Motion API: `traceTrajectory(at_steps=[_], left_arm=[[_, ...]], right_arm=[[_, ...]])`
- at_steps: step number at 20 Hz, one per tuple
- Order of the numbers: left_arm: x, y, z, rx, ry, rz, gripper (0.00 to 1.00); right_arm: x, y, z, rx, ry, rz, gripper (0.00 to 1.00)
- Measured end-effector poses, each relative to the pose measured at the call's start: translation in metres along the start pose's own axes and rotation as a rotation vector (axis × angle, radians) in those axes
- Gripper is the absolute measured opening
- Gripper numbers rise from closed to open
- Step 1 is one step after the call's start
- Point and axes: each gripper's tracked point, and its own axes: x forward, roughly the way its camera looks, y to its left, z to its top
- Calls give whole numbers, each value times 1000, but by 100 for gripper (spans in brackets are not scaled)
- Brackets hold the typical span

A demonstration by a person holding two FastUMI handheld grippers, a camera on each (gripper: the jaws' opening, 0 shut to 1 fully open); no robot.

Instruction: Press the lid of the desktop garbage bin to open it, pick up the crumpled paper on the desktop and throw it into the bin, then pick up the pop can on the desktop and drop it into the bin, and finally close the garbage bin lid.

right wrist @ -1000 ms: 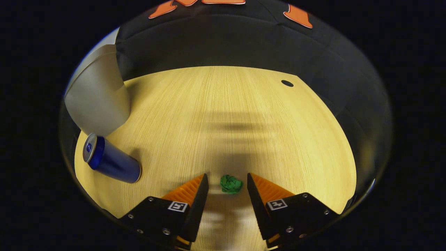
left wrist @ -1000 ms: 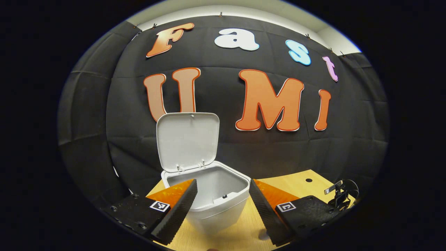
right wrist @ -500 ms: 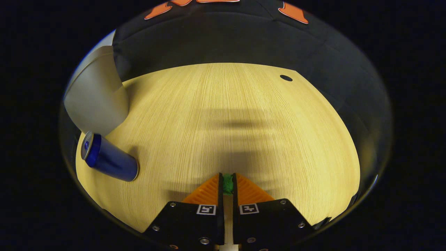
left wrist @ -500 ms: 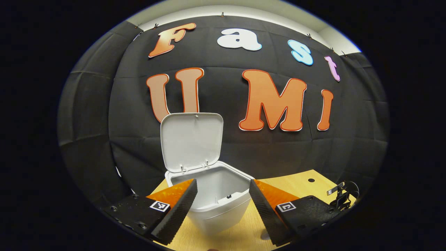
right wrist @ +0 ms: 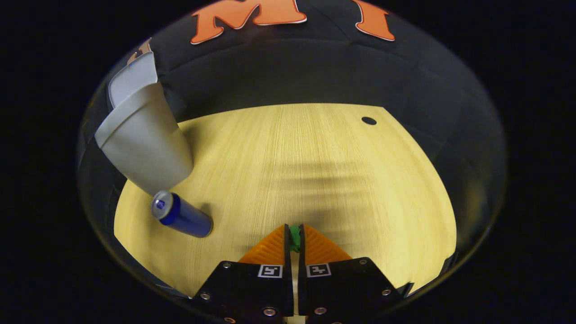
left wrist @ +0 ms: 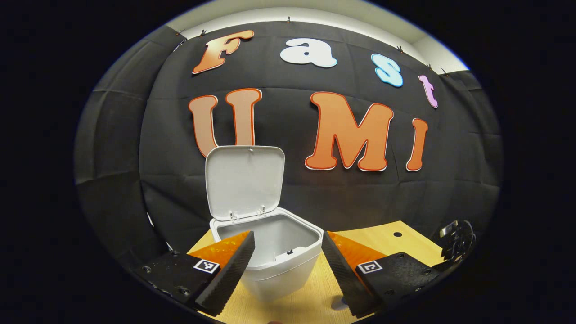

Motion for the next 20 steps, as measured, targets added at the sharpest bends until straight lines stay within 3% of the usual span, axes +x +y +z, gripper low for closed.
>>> traceTrajectory(at_steps=[2,7,13,20], left_arm=[[-4,-3,0,-7,-1,-8,95],[-10,-11,-1,-2,-11,-28,95],[-20,-9,-4,-13,-7,-29,95],[-41,19,-21,-37,14,18,95]], right_arm=[[-32,-16,51,-52,-66,-1,5],[-102,-1,148,-113,-256,45,5],[-173,55,256,-198,-498,157,4],[-220,142,337,-339,-682,283,4]])
